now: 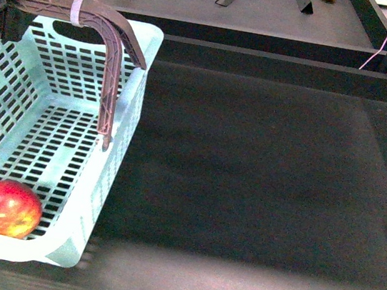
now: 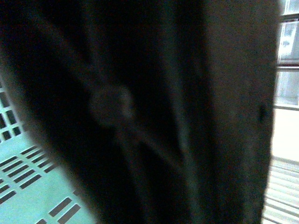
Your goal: Pick apple with right arm and hold basket with left
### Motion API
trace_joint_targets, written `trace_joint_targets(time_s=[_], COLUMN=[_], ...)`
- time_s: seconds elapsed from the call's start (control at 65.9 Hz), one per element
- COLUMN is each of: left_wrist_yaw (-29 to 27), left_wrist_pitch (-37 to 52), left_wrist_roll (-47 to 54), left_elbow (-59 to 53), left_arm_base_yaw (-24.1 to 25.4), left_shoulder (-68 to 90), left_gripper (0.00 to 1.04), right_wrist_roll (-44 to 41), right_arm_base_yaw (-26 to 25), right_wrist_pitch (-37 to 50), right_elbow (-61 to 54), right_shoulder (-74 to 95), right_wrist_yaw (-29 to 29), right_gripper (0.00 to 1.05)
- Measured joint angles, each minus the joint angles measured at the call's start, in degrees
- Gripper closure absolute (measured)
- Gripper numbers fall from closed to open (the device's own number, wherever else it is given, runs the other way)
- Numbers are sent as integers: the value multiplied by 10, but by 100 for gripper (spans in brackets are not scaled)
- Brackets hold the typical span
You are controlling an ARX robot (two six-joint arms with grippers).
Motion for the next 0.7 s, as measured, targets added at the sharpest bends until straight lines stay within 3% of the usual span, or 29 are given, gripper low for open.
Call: trace_joint_targets(time_s=[0.562,0.698], left_wrist_yaw=[19,7], left_wrist_pitch=[19,19], left_wrist_roll=[4,3], left_elbow=[-10,-20], left_arm_base_yaw=[12,11], left_shoulder=[39,30], left_gripper=[91,68], right_wrist_roll=[0,0], right_arm_base_yaw=[0,0], right_wrist_pitch=[0,0], right_elbow=[0,0], right_shoulder=[0,0], right_wrist_yaw=[0,0], right_gripper=[9,9])
